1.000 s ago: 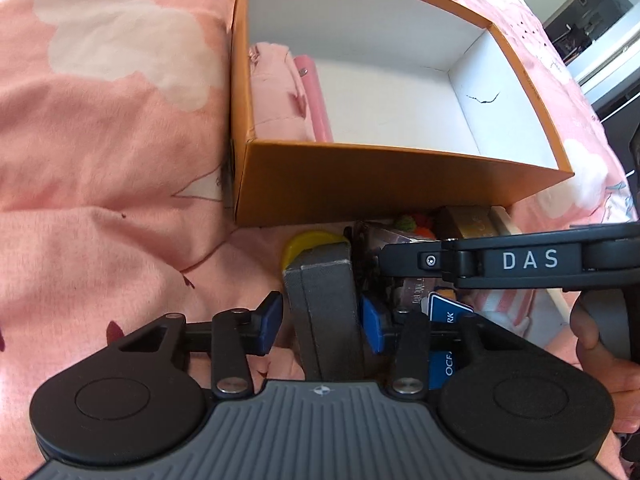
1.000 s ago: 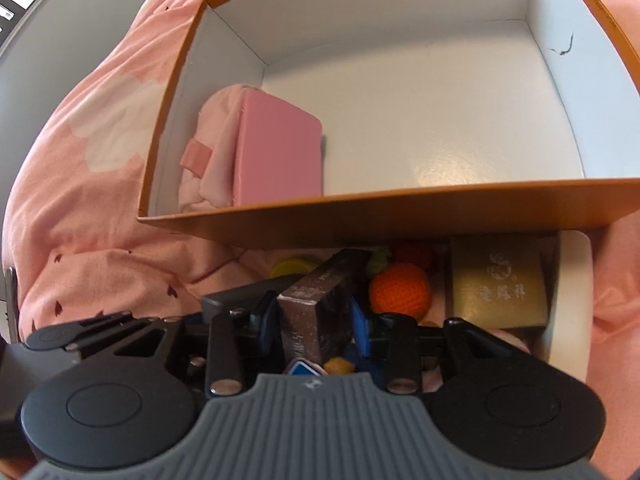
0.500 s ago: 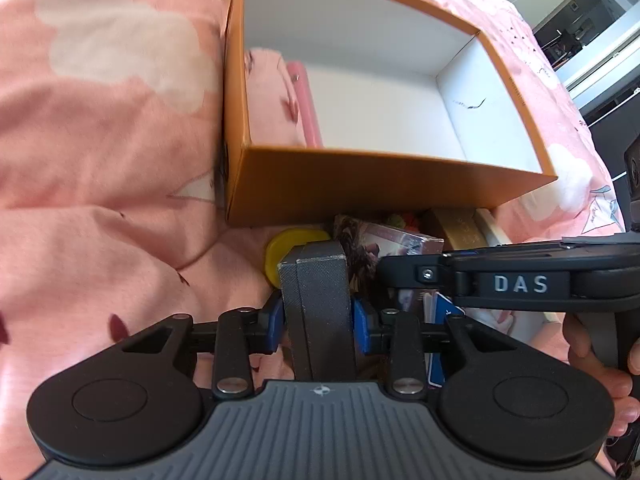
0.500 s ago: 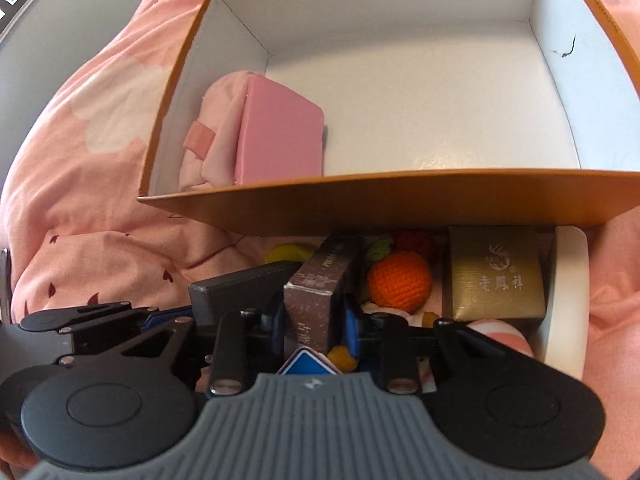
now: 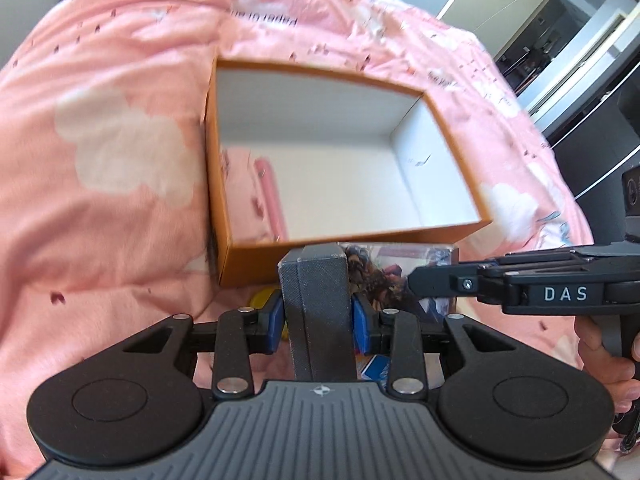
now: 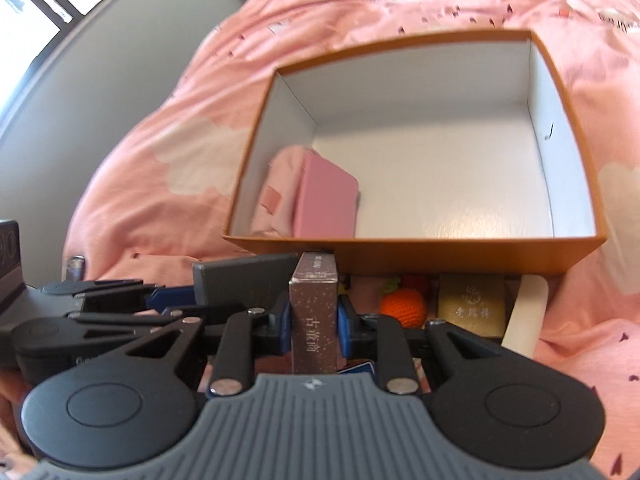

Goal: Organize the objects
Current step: 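Carry the grey case with the left tool while the right tool carries the photo card box into the box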

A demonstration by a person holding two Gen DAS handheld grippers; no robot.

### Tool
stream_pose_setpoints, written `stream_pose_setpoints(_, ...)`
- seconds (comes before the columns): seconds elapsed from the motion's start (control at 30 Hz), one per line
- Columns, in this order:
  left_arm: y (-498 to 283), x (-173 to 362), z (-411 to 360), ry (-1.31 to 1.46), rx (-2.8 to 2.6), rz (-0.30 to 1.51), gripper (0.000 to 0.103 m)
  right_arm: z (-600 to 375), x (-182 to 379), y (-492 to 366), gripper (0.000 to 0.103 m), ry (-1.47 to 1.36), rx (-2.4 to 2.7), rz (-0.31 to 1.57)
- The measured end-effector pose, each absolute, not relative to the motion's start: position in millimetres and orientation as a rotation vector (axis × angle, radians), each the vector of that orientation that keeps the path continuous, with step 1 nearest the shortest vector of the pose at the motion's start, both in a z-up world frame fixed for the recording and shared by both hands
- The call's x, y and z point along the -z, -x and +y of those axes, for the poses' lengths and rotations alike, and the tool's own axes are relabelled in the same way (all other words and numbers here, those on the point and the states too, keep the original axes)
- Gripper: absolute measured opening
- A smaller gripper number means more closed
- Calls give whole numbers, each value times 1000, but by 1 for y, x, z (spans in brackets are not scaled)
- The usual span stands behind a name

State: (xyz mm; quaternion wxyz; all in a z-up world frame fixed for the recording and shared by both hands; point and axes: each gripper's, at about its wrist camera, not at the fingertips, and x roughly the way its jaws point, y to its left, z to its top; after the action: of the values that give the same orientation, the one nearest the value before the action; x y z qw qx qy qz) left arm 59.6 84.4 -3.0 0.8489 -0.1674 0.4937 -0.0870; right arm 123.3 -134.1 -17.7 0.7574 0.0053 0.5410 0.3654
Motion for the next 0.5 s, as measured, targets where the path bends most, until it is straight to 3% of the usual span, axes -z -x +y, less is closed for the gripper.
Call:
stream_pose_setpoints(0.27,-81,-37,92,368,203,973,39,-150,-33,-128,24,-47,-817,1023)
stream_pose_setpoints(0.5,-129,-29,76,293,171,999,39,-143,-32,-156,24,-38,-749,940)
